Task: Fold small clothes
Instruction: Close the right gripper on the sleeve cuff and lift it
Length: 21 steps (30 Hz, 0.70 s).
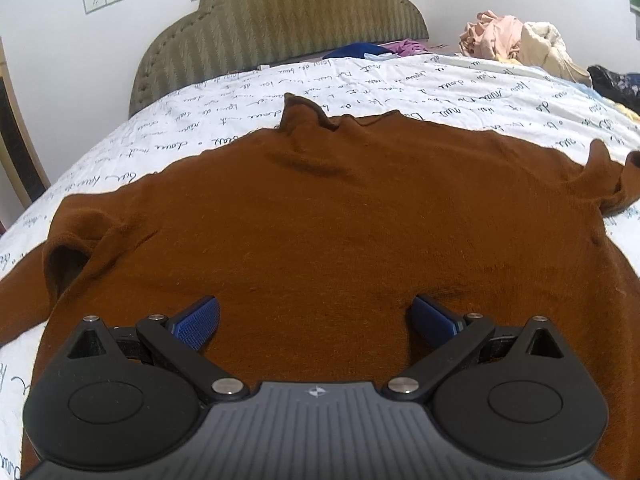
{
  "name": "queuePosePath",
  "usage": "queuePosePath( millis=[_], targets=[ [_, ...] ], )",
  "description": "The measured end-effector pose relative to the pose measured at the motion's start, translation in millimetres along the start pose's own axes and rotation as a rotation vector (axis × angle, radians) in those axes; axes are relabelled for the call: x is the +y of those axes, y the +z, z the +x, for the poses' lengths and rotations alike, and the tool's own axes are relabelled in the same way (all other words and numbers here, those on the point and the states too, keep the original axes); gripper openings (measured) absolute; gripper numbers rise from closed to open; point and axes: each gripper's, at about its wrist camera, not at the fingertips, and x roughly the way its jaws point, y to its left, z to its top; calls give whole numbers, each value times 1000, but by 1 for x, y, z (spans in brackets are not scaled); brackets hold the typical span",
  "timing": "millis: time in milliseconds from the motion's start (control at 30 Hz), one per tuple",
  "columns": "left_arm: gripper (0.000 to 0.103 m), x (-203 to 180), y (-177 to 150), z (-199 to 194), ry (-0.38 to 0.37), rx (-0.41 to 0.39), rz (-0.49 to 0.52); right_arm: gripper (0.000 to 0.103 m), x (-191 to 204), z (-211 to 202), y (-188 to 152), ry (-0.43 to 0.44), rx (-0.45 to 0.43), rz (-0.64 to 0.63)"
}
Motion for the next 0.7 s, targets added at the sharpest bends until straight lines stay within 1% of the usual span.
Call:
queuePosePath(
  millis=[67, 167, 267, 433, 500, 533, 600, 633, 700],
  targets=[
    [103, -2, -1, 0, 6, -6, 14, 103, -23, 12, 10, -15, -10, 90],
    [103, -1, -2, 2, 5, -9, 13, 103, -53, 30, 18, 26, -11, 233],
    [103, 0, -3, 3, 1, -7, 3, 102, -65, 43, 22, 66, -37, 321],
    [103, -1, -5, 4, 6, -18, 0, 88, -71, 61, 30, 127, -67, 418],
    [103, -2, -6, 3, 10, -24, 5, 75, -73, 68, 31, 120, -71, 449],
    [103, -3, -6, 3, 12, -27, 6, 71, -75, 70, 31, 116, -72, 460],
    [103, -3, -7, 2, 14, -30, 8, 48, -78, 72, 33, 99, -67, 466],
    [103, -3, -7, 2, 15, -31, 9, 42, -78, 72, 34, 83, -66, 459],
    [103, -3, -7, 2, 16, -31, 9, 23, -78, 70, 35, 44, -63, 434]
  ],
)
